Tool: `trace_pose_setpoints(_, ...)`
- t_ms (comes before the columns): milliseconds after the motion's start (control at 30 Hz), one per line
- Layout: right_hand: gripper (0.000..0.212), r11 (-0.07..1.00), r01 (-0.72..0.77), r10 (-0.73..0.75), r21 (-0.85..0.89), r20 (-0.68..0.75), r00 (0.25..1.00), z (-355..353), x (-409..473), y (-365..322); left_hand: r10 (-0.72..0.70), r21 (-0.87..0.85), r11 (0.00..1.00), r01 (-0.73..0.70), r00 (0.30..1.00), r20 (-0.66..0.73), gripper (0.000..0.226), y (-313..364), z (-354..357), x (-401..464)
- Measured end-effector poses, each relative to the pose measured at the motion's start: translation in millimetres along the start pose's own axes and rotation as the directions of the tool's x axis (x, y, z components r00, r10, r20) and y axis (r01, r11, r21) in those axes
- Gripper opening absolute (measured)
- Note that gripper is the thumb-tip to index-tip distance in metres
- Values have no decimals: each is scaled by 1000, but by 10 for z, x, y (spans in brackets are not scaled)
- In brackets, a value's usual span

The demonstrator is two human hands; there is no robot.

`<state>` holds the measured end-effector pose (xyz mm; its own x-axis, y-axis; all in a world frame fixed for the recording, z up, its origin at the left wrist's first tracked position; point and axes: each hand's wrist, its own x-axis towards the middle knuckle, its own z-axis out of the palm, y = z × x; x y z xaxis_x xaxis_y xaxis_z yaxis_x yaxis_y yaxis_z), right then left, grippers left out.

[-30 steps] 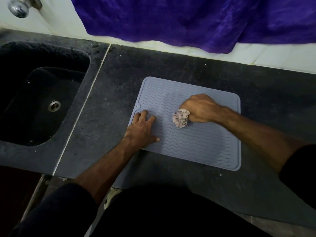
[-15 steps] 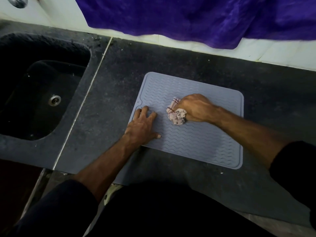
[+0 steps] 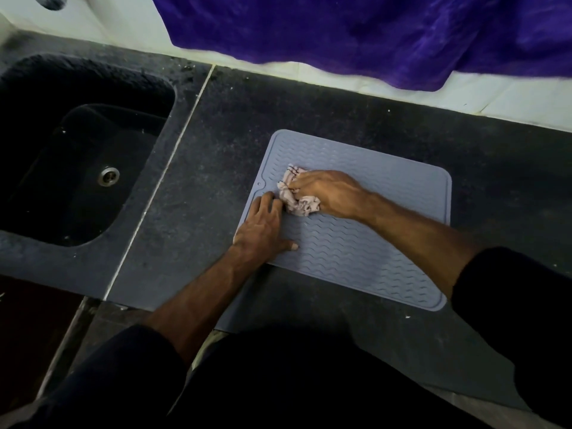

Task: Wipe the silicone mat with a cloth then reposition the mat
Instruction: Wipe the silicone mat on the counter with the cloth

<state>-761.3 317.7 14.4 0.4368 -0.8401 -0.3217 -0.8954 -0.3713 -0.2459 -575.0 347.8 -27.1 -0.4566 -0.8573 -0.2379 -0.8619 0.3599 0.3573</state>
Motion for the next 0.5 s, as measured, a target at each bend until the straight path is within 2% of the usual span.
trace_pose_setpoints(133, 49, 987, -95, 103, -132, 50, 993, -13, -132, 111, -12, 6, 1000, 12, 999, 36, 93, -17, 26, 12)
trace_pose_setpoints(167, 40, 989, -93, 99, -118, 43, 994, -62, -149, 130, -23, -8, 1000, 23, 999, 33, 96, -20, 32, 3)
trace_pose_setpoints(233, 7, 993, -116, 116, -5, 33, 993, -184, -125, 164, -69, -71, 995, 69, 998, 10, 108, -21, 40, -47)
trace_pose_setpoints(333, 23, 990, -115, 117, 85, -15, 993, -335, 34, 131, -126, -209, 971, 114, 991, -47, 127, -19, 47, -129)
trace_pose_setpoints(400, 7, 995, -52, 58, 89, -59, 997, -383, 120, -3, -132, -254, 961, 111, 989, -65, 136, -10, 45, -145)
trace_pose_setpoints(433, 6, 995, -10, 19, 99, -90, 996, -371, 168, -70, -137, -268, 957, 114, 988, -70, 139, -9, 43, -138)
trace_pose_setpoints(500, 24, 995, 51, -42, 84, -113, 993, -288, 265, -214, -142, -281, 953, 115, 987, -79, 144, -16, 40, -114)
